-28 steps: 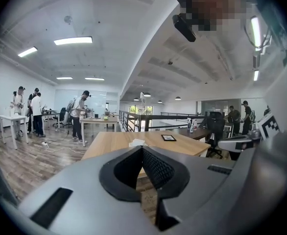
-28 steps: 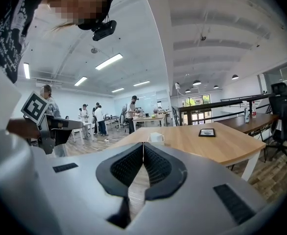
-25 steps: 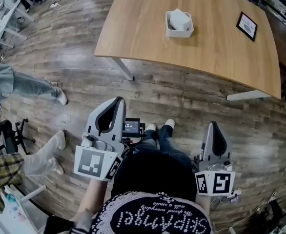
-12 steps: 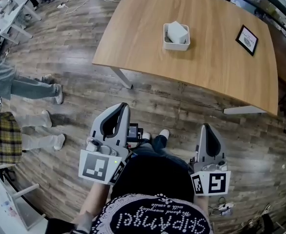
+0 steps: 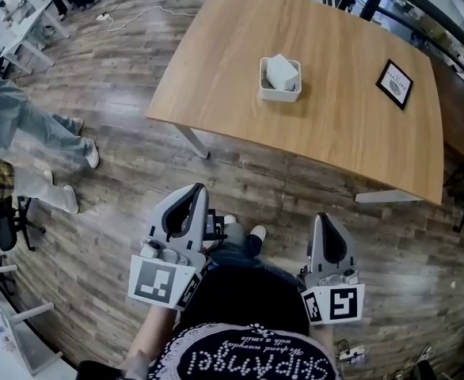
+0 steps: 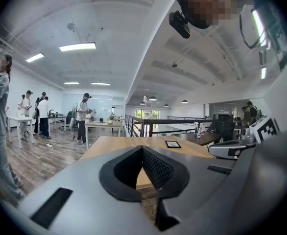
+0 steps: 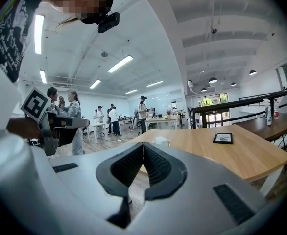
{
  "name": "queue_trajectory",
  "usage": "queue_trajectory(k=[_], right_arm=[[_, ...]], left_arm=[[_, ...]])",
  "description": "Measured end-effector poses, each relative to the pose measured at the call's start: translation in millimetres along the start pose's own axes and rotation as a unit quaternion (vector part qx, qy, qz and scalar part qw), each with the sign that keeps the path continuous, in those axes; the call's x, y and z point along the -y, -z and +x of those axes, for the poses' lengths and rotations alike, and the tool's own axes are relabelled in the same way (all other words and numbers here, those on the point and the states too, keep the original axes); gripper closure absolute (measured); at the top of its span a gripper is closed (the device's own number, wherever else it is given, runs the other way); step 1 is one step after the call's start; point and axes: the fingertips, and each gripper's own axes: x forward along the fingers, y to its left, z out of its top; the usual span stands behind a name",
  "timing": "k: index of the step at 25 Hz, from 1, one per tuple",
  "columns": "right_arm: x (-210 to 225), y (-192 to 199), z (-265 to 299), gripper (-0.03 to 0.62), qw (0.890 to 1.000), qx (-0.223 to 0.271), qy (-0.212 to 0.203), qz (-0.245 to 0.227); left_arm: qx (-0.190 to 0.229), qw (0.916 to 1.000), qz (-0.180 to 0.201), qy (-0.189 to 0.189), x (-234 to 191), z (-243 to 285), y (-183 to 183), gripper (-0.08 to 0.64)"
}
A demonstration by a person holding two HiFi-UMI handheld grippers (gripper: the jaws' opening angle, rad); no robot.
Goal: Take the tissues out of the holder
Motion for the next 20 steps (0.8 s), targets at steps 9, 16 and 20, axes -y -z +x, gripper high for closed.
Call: queue_trajectory(k=[9, 16, 20], right_arm=[[0, -4, 14, 0.581, 1.000, 0.001, 0.008, -0.001], [9, -11, 43, 0.581, 0.999, 0.001, 0.035, 0.002], [15, -24, 73, 0.581, 0.998, 0.011, 0.055, 0.001]], left_arm=[[0.000, 0.9998, -0.001, 0.019, -5, 18, -3, 0.555], [-0.017, 0.9981, -0.009, 0.059, -8, 58, 1, 0.555], [-0.030, 0.9942, -0.011, 0.103, -7, 86, 1, 0.555]])
